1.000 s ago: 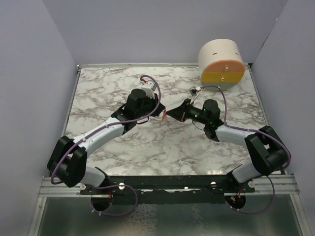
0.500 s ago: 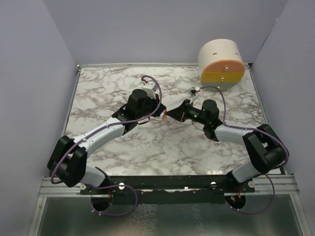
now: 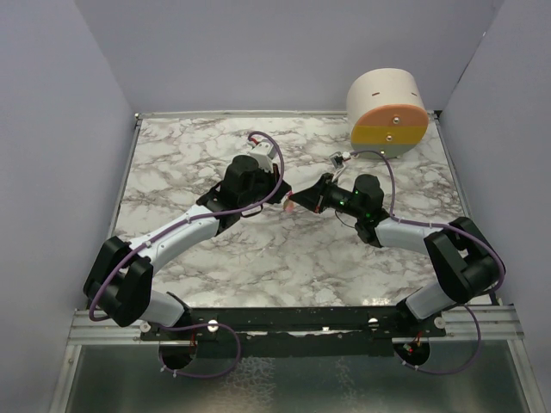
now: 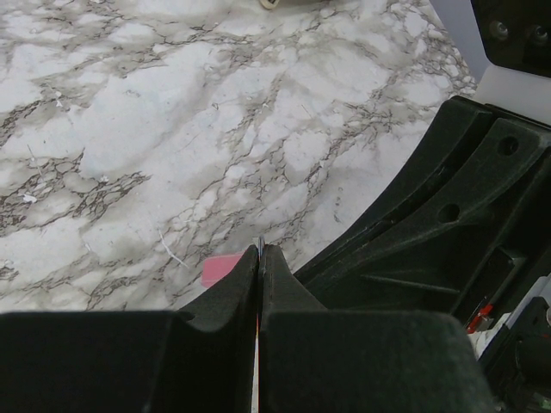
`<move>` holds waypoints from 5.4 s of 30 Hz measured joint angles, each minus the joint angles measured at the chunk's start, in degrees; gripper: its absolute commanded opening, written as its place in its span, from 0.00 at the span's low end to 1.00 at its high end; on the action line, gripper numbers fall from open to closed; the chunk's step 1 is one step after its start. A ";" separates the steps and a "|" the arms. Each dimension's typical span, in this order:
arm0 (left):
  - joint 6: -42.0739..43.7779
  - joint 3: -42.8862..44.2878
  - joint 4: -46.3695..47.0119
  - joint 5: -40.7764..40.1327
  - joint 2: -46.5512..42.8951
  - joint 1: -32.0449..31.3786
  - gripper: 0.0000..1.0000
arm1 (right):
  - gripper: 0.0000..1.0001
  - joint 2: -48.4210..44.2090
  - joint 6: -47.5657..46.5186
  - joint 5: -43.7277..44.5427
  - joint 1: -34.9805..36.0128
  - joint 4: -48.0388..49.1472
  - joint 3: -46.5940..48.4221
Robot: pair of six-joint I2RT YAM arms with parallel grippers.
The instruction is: Put the keys on the keyring
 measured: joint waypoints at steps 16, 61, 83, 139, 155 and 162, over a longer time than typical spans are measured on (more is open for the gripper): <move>0.92 0.00 -1.46 -0.39 -0.26 -0.35 0.00 | 0.01 0.24 -0.09 1.07 0.00 -0.70 0.00; 3.28 3.04 -3.41 -0.90 1.70 -0.35 0.00 | 0.01 -2.47 -7.06 -0.13 0.24 -5.20 0.13; 5.16 3.04 -3.67 0.81 1.66 -1.49 0.00 | 0.01 -3.45 -7.56 -0.07 0.24 -5.22 0.13; 7.98 2.67 -6.97 2.32 -1.44 -1.60 0.00 | 0.01 -4.35 -10.80 3.72 0.24 -8.98 0.13; 7.93 2.67 -7.37 4.42 -1.44 -1.60 0.00 | 0.01 -6.43 -14.93 6.19 0.37 -11.30 0.13; 7.15 2.67 -7.50 5.53 -1.25 -1.57 0.00 | 0.01 -6.88 -17.99 7.02 0.63 -10.56 -0.87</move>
